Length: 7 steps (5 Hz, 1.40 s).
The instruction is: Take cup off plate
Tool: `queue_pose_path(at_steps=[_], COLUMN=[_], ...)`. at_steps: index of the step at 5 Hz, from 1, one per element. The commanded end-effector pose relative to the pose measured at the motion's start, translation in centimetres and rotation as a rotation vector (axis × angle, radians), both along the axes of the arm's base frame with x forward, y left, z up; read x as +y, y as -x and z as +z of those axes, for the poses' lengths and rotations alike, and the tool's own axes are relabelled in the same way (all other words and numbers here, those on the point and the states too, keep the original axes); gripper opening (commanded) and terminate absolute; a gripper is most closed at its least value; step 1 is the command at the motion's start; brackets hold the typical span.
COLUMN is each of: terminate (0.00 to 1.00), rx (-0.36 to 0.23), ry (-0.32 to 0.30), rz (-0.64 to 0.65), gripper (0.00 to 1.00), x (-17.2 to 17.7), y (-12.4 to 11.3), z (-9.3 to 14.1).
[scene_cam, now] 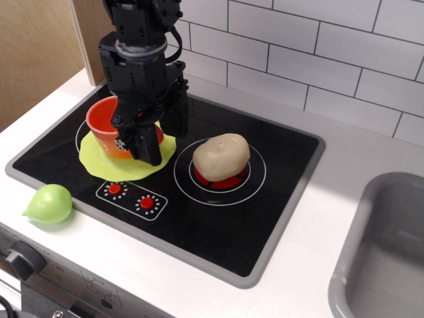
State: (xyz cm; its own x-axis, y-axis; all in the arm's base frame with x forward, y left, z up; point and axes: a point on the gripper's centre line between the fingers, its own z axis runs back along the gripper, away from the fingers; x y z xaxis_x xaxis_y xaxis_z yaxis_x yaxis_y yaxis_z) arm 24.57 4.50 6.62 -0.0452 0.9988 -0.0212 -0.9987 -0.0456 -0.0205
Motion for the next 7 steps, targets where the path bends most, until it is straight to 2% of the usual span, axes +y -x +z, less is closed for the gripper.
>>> queue_pose_path(at_steps=[1,2,4,6,7], terminate=[0.0,0.0,0.0,0.0,0.0], rx=[-0.067,-0.075,-0.09,-0.07,-0.075], ry=[-0.038,-0.051,-0.015,0.072,0.077], rz=[-0.09,-0.112,-0.108,-0.173,-0.207], gripper=[0.0,0.0,0.0,0.0,0.0], x=[1.1,1.2,0.0,-4.2,-6.8], y=[-1.9,-2.1,-0.8,2.2,3.6], z=[1.2,1.6,4.2,5.4,5.1])
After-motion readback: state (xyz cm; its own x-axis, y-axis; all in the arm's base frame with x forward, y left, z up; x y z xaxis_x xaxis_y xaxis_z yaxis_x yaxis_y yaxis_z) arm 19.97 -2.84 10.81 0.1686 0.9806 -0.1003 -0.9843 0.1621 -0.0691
